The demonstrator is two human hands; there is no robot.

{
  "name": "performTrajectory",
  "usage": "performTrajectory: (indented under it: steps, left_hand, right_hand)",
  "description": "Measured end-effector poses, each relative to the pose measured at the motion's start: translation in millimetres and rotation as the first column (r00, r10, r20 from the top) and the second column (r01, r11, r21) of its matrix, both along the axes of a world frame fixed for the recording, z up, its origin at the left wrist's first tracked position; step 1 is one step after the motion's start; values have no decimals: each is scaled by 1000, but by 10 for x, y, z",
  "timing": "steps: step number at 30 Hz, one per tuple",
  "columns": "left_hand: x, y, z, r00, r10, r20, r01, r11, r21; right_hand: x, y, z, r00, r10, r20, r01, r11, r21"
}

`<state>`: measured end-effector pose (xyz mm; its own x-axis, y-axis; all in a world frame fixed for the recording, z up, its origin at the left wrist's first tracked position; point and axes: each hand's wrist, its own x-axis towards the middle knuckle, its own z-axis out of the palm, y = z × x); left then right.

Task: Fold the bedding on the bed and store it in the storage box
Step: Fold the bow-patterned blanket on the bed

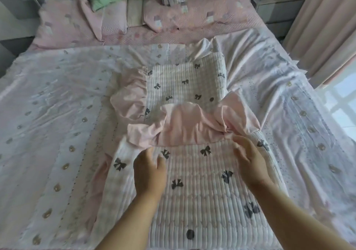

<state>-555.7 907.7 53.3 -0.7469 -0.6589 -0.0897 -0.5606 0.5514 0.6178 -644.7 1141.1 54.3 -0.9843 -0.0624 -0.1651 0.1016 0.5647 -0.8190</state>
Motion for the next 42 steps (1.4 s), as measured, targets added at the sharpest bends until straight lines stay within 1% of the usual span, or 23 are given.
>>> performTrajectory:
  steps: [1, 2, 3, 4, 6, 7, 11, 13, 15, 16, 17, 19, 21, 22, 23, 26, 30, 32, 34, 35, 36, 39, 42]
  left_hand:
    - [103, 23, -113, 995, -91, 38, 95, 987, -126]
    - [196, 57, -224, 981, -167, 99, 185, 957, -225]
    - [264, 90, -324, 959, -234, 163, 271, 925, -267]
    - [321, 117, -378, 926, -300, 229, 356, 896, -266]
    - [385, 192, -422, 856, -400, 327, 487, 836, -254]
    - [399, 225, -427, 835, -424, 351, 524, 807, -273]
    - [344, 286, -358, 813, -458, 359, 565, 768, -301]
    - [301, 193, -329, 810, -436, 391, 558, 778, -289]
    - [285, 63, -340, 791, -382, 477, 539, 805, -248]
    - [275, 2, -344, 789, -356, 501, 528, 810, -256]
    - [259, -47, -350, 789, -341, 511, 518, 816, -255]
    - [225, -100, -416, 763, -348, 545, 544, 802, -249]
    - [154, -136, -486, 749, -348, 563, 555, 794, -248]
    - [101, -163, -521, 748, -334, 573, 553, 792, -260]
    - [37, -208, -565, 747, -309, 589, 544, 793, -274]
    - [-140, -403, -709, 733, -221, 643, 494, 823, -280]
    - [-260, -608, -951, 715, -133, 686, 353, 916, -190]
    - [-361, -665, -1061, 713, -122, 691, 296, 945, -139]
    - [-470, -727, -1101, 689, -136, 712, 298, 949, -107]
    - [-519, -750, -1093, 669, -149, 728, 300, 950, -82]
    - [-546, -760, -1074, 652, -162, 741, 300, 952, -56]
    - [-540, -676, -912, 631, -182, 754, 291, 957, -12]
    - [-329, -376, -721, 639, -252, 727, 324, 945, 43]
  right_hand:
    - [95, 61, -53, 991, 14, -132, 13, 979, 202]
    - [152, 144, -117, 976, 22, -219, 67, 918, 391]
    - [174, 251, -216, 976, -14, -218, 123, 860, 496]
    - [175, 324, -285, 987, -93, -132, 151, 820, 552]
    - [126, 404, -387, 972, -226, 58, 161, 829, 535]
    - [82, 397, -416, 970, -232, 68, 169, 851, 498]
    - [-260, 192, -333, 986, -110, -125, 153, 895, 420]
    - [-482, 120, -315, 993, -108, -46, 117, 894, 433]
    - [-525, 129, -334, 991, -121, 62, 63, 810, 583]
    - [-480, 121, -310, 993, -108, 49, 51, 764, 643]
    - [-396, 79, -291, 999, -39, -11, 36, 726, 687]
    - [-138, -99, -261, 957, 265, -118, -96, 673, 734]
    - [33, -316, -330, 847, 527, -70, -298, 580, 758]
    - [24, -396, -433, 814, 580, 3, -377, 526, 763]
    - [-39, -448, -505, 812, 577, 90, -434, 492, 755]
    - [-409, -460, -809, 838, 506, 203, -482, 515, 709]
    - [-731, -504, -1170, 788, 504, 353, -596, 486, 639]
    - [-884, -574, -1381, 723, 560, 404, -655, 372, 657]
    - [-980, -601, -1489, 672, 577, 465, -696, 275, 664]
    - [-986, -613, -1445, 654, 578, 488, -705, 231, 671]
    - [-964, -607, -1420, 649, 585, 486, -702, 215, 679]
    - [-773, -613, -1178, 698, 532, 480, -699, 357, 620]
    - [-419, -542, -904, 727, 491, 480, -684, 446, 578]
